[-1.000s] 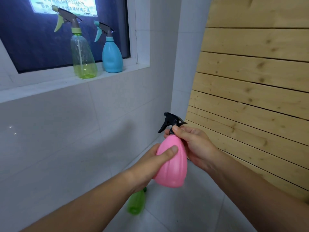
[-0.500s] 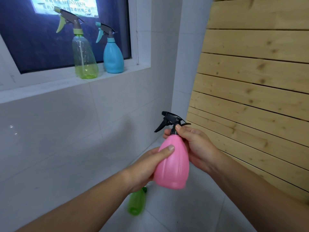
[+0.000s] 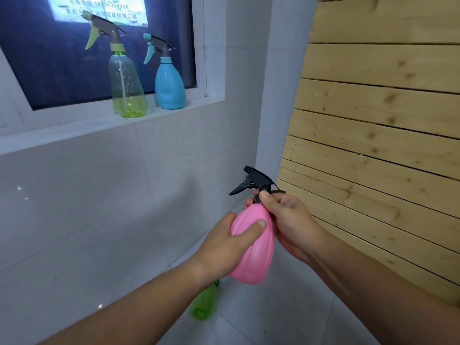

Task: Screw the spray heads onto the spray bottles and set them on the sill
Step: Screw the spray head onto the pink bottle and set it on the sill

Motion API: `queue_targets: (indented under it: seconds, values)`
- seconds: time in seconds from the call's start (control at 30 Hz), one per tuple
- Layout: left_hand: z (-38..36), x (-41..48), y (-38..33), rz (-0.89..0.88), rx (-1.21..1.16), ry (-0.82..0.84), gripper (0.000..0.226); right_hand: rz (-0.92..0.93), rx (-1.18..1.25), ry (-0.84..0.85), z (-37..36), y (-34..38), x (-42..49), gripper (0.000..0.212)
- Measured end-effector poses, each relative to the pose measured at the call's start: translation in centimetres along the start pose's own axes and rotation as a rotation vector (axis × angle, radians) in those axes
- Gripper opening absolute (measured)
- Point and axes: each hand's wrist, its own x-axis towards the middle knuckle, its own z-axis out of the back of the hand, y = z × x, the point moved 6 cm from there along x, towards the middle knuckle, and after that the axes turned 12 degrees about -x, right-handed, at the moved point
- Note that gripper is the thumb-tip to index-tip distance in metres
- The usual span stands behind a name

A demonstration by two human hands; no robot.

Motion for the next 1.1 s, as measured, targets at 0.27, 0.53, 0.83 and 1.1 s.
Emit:
queue_targets:
  seconds: [0.27, 0.53, 0.83, 1.1]
  values:
    - [1.7, 1.6, -0.4, 0.059, -0.247, 0.111, 0.071, 0.005, 0.035, 0.007, 0.4, 0.9, 0.4, 0.029]
    - [4.0, 3.0, -1.7, -0.048, -0.306, 0.041, 0.050, 0.202, -0.439, 0.072, -1.7, 2.8, -1.2, 0.032]
    - [10.7, 2.8, -7.1, -0.251, -0.317, -0.102, 0.049, 0.258, -0.380, 0.056, -6.4, 6.2, 2.2, 0.057]
    - [22.1, 2.2, -13.3, -0.359, -0.236, -0.251, 0.046, 0.393, -0.342, 0.149, -17.2, 11.3, 9.1, 0.032]
